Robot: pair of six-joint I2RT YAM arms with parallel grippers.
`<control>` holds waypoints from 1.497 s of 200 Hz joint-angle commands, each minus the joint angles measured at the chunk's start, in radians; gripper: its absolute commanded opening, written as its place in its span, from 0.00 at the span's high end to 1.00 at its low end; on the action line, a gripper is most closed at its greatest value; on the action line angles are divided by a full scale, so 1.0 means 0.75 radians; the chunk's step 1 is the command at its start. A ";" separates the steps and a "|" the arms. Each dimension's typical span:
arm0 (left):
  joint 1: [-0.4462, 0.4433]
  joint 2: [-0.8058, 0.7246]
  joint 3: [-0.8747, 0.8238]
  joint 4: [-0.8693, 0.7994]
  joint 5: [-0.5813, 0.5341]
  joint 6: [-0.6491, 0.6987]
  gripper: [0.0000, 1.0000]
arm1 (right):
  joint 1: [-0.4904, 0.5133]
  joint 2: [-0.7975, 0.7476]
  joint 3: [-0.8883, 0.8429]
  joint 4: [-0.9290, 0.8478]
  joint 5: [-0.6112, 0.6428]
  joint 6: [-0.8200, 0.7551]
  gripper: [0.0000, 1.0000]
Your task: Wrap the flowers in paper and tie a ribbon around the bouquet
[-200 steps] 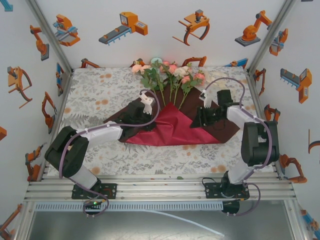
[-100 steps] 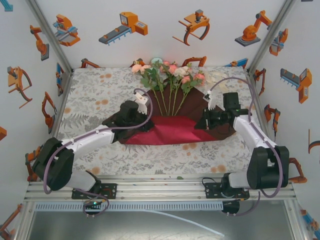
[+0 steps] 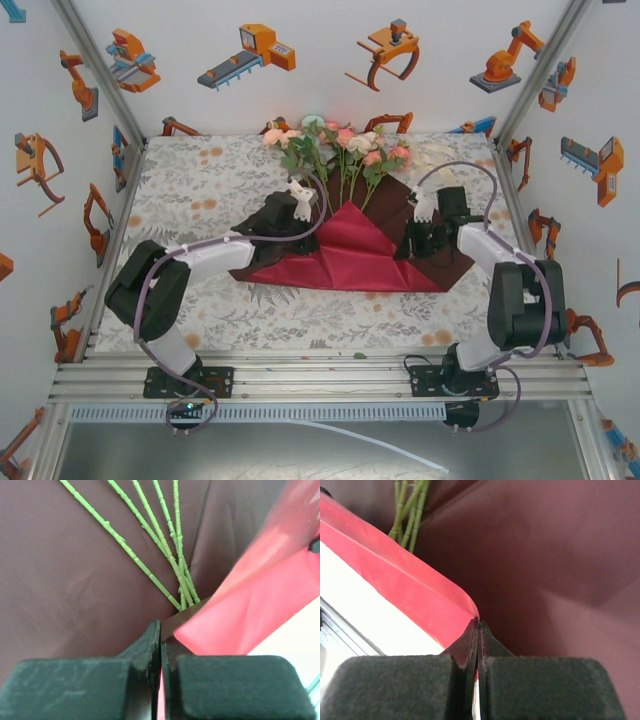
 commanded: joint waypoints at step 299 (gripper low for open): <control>-0.105 0.111 0.140 -0.201 0.134 -0.207 0.74 | 0.374 -0.201 -0.120 -0.027 0.386 0.565 0.51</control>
